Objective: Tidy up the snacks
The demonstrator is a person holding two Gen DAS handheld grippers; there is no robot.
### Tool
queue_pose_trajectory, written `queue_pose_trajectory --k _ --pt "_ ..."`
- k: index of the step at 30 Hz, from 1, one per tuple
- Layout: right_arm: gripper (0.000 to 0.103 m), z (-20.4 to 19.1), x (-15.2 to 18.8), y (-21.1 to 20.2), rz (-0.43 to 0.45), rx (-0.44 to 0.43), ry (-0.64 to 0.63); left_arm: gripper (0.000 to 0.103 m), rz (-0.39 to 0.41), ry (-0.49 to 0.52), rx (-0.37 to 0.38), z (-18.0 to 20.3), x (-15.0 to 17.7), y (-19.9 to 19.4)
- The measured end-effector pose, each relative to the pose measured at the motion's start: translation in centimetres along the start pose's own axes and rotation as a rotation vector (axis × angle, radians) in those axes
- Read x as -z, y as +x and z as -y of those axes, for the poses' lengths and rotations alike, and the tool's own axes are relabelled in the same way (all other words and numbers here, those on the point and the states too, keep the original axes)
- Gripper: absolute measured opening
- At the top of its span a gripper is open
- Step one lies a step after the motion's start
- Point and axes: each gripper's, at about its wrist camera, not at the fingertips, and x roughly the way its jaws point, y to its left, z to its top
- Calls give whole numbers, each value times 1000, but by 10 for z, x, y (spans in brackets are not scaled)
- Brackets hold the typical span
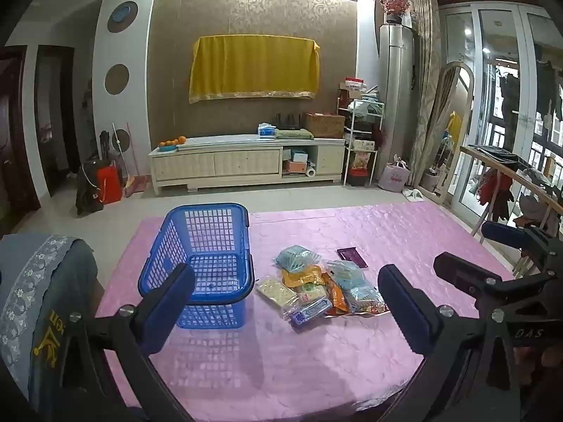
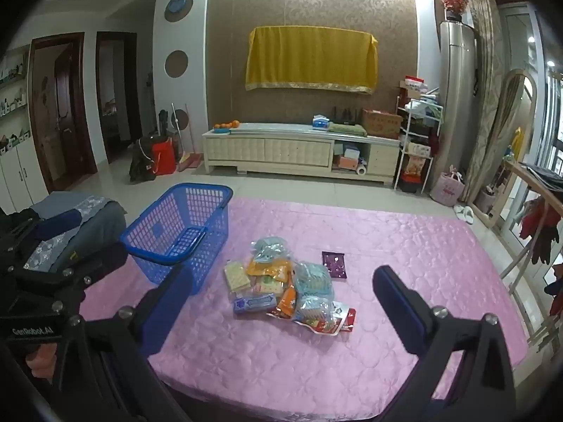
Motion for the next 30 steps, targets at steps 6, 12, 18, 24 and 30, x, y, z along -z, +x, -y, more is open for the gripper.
queue_pose_trajectory --k 6,12,18,24,30 --pt "103 1 0 -2 9 -5 5 103 -1 1 6 -1 2 1" --pt "103 -1 1 -3 9 -4 4 103 -3 12 -5 3 4 0" --pt "103 -3 -3 -4 5 -11 4 103 -25 13 -13 1 1 -1" --pt "103 -1 -4 -3 7 -14 5 103 -33 11 -16 0 0 -1" --pt "103 -1 -3 -3 7 -17 5 103 -33 12 -15 0 0 -1"
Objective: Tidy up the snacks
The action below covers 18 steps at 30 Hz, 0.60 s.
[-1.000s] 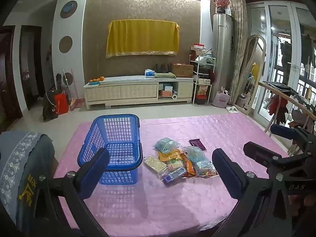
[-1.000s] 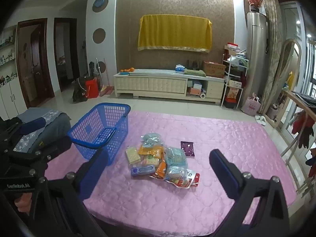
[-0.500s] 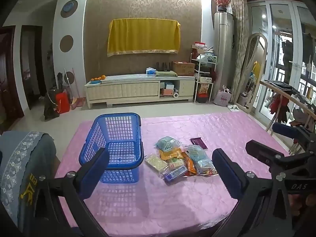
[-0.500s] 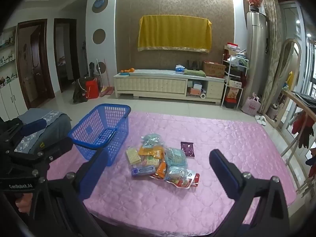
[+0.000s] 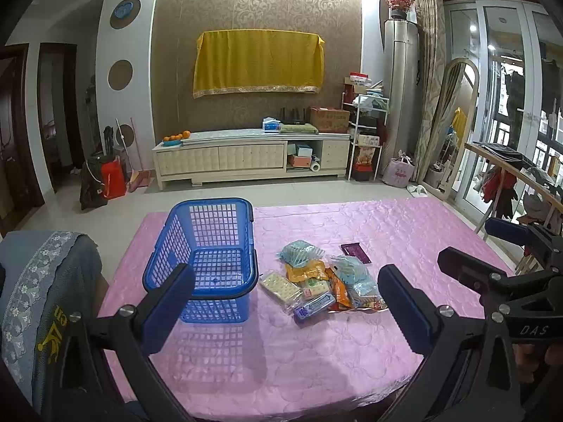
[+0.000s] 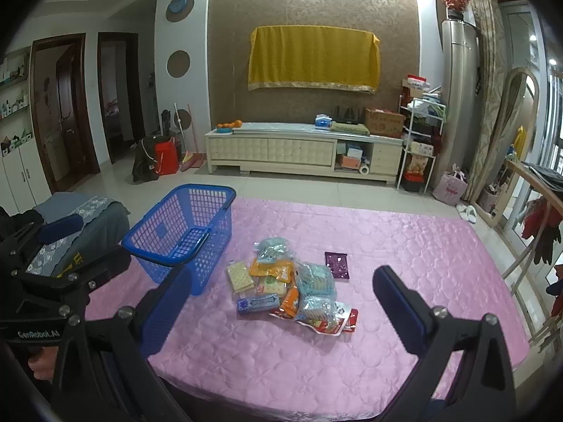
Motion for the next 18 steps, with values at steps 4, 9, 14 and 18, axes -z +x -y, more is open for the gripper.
queue_pose_trajectory --k 4,9,14,18 --pt "103 1 -1 0 0 1 1 103 -3 3 3 1 0 -1" --pt "103 4 0 1 -2 -3 4 103 -9 3 4 3 -1 -2" --pt "103 5 2 0 0 -3 7 103 -9 8 5 2 -2 0" --pt "103 4 1 0 -2 -2 8 103 -9 9 4 1 -2 0"
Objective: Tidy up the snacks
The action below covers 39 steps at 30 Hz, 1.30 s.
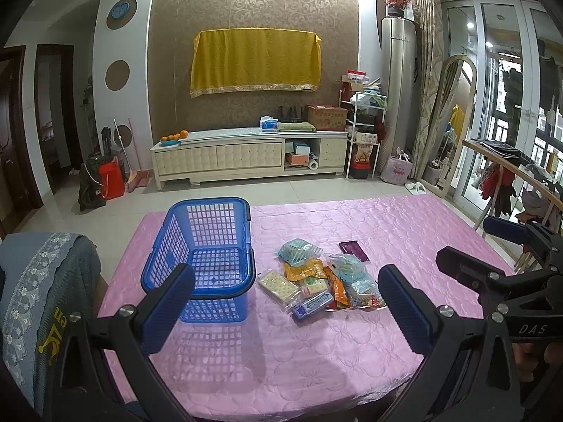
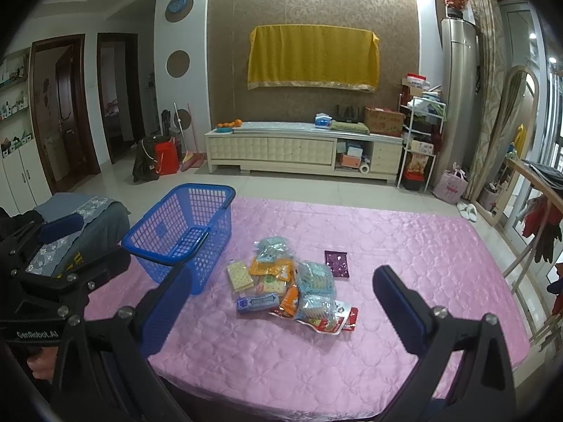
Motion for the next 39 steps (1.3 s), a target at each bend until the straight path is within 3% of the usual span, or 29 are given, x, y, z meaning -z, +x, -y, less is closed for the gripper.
queue_pose_trajectory --k 39 --pt "103 3 1 -1 -12 -18 3 103 -5 8 4 6 2 1"
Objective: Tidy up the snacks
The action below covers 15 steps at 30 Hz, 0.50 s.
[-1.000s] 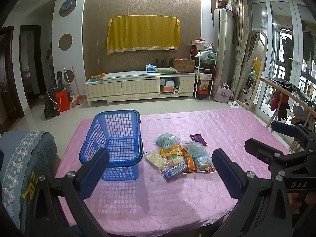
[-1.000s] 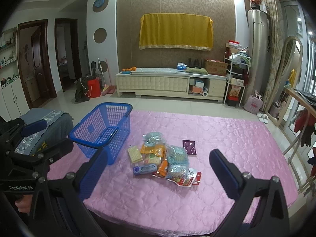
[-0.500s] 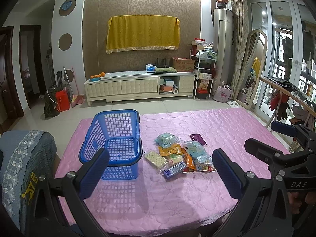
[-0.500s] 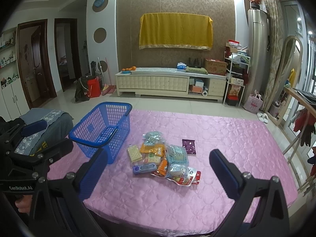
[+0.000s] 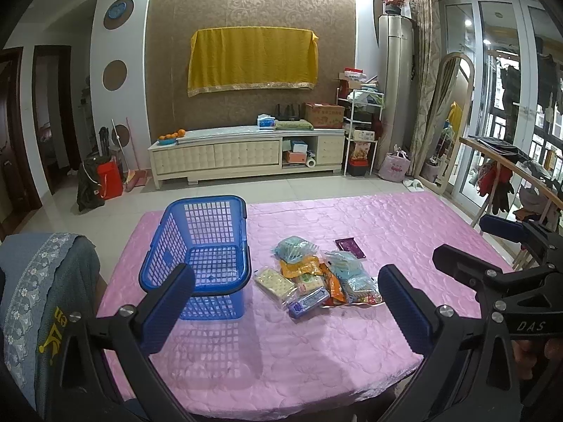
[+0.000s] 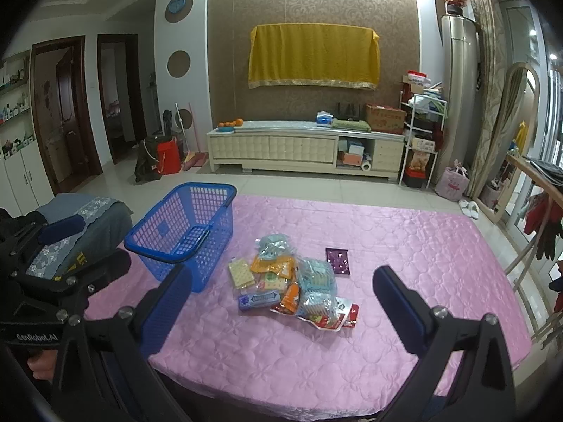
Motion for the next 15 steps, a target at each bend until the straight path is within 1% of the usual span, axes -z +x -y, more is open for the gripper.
queue_pose_trajectory --k 4,8,11,13,15 --pt "103 4 -2 -1 2 -22 -2 103 -5 32 9 6 -5 5" --pt "103 12 -10 3 12 15 -16 103 -17 58 13 10 -12 14" --pt "103 23 -13 5 36 27 -25 103 -31 75 24 15 -19 25" --pt "103 32 -15 10 34 29 -21 103 -44 81 29 19 -23 33" --pt "103 44 -17 21 13 27 -8 103 -64 80 37 24 -28 46"
